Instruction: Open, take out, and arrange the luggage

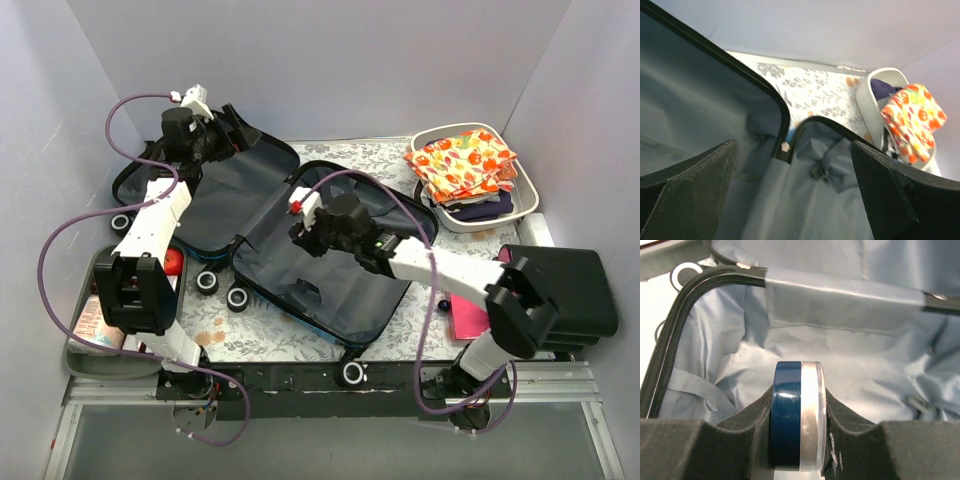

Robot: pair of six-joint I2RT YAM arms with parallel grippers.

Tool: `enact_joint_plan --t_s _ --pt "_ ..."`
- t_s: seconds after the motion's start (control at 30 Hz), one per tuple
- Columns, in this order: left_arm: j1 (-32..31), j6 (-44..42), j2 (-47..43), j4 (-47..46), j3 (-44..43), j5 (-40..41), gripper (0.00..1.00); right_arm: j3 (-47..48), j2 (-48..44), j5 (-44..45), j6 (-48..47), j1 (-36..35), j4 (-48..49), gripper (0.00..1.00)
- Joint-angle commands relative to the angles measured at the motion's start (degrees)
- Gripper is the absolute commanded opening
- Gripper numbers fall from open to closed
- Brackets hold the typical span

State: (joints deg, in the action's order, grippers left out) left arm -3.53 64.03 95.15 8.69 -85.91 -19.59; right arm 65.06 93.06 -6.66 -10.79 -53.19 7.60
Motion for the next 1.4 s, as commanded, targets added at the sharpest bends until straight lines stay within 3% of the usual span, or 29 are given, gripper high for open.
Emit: enact_joint_plan --t_s 0.0,0.07,0.13,0.2,0.27,0.3,0.37,0.43,0.57,0.6,0.7,0.83,1.0,1.37 --pt "0.1 5.0 -6.3 -1.2 4.8 -9.3 0.98 -4.8 -8.4 7.2 8.9 1.5 0.2 0.01" --pt "0.0 5.8 -9.9 -7.9 10.7 -20.9 0.98 -4.9 -11.1 0.8 18.0 5.9 -2.7 0.01" --pt "-0.2 6.2 -13.1 -13.7 13.6 -27.8 0.98 -5.6 -12.6 -11.8 26.9 9.2 -2.9 0.01" --pt "-1.7 6.2 -15.3 -15.4 16.6 -30.7 0.98 -7.0 -15.8 -16.5 32.5 10.9 -2.6 0.01" --pt "-4.4 1.0 -18.5 -10.5 16.9 -27.4 0.98 -6.1 -18.2 -16.4 33.8 11.3 -6.3 0.01" --pt "-5.4 -0.4 -19.3 -7.1 16.7 -20.1 0.98 -4.5 -19.0 -13.1 33.7 11.4 -13.2 0.01" --pt "-9.8 -2.8 -21.6 -0.1 16.9 -12.8 0.98 -3.5 -21.8 -7.6 32.5 11.3 -20.0 0.01" --pt "-14.2 -5.7 -22.3 4.4 16.4 -0.4 0.98 -3.4 -24.2 2.7 31.7 11.3 -29.6 0.01" --pt "-21.6 -4.9 -21.9 9.8 15.1 6.9 0.98 -7.1 -34.5 22.7 35.6 11.4 -42.0 0.01" --pt "-22.0 -3.6 -21.5 10.6 14.8 7.4 0.98 -8.1 -36.1 32.0 40.2 11.6 -45.8 0.01" --pt "-22.5 -2.2 -21.6 12.0 14.8 7.5 0.98 -10.7 -40.1 45.4 48.4 13.2 -59.2 0.01" --pt "-22.5 -1.8 -21.6 12.5 15.0 8.4 0.98 -11.8 -38.6 51.5 48.7 18.8 -65.6 0.01" --pt "-22.5 -2.5 -22.6 12.3 15.4 8.9 0.98 -11.1 -30.8 55.9 45.1 25.4 -64.7 0.01" --pt "-22.5 -2.3 -22.9 12.1 15.5 11.6 0.98 -13.4 -14.4 50.3 52.2 28.3 -65.9 0.03"
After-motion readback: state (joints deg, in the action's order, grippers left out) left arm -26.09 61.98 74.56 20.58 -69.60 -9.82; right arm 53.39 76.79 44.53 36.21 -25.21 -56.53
